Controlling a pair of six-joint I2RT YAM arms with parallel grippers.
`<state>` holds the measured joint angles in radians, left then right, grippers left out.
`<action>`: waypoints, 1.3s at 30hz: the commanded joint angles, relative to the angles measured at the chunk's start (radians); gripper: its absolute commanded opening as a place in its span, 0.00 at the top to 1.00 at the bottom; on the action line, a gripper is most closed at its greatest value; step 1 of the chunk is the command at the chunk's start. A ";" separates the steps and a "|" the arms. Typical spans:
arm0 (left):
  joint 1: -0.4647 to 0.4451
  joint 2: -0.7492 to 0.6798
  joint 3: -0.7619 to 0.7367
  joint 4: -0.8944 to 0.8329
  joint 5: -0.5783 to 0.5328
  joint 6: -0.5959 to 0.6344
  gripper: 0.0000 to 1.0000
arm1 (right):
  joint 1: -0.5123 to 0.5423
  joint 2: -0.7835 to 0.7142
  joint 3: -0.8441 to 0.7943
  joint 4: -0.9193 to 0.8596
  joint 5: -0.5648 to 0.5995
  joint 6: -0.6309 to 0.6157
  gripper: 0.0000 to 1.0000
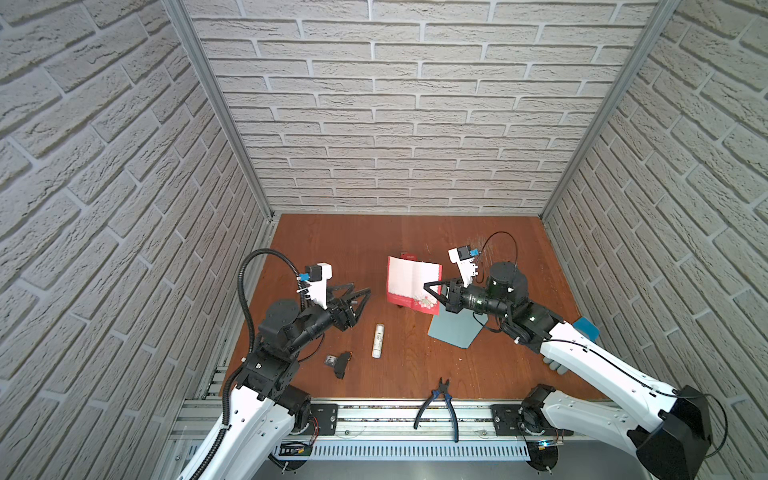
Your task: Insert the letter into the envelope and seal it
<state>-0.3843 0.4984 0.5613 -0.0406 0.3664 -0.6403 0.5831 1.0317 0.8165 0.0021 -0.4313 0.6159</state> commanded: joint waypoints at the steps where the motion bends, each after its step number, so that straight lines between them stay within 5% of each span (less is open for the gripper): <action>1: 0.068 -0.032 -0.036 0.026 -0.066 -0.025 0.33 | -0.003 -0.057 0.031 -0.067 0.024 -0.037 0.94; 11: 0.140 0.206 -0.140 0.329 0.120 -0.218 0.44 | -0.003 -0.122 0.061 -0.116 -0.041 -0.024 0.94; 20: 0.067 0.327 -0.129 0.583 0.357 -0.256 0.37 | -0.002 -0.111 0.069 -0.081 -0.078 0.000 0.94; 33: -0.050 0.308 -0.135 0.644 0.392 -0.218 0.27 | -0.002 -0.058 0.049 -0.034 -0.080 0.009 0.94; 39: -0.036 0.194 -0.107 0.427 0.282 -0.119 0.29 | -0.002 -0.080 0.073 -0.082 -0.063 -0.010 0.94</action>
<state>-0.4297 0.7551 0.4263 0.4610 0.7055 -0.8387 0.5831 0.9752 0.8597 -0.0963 -0.4973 0.6167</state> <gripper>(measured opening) 0.711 0.062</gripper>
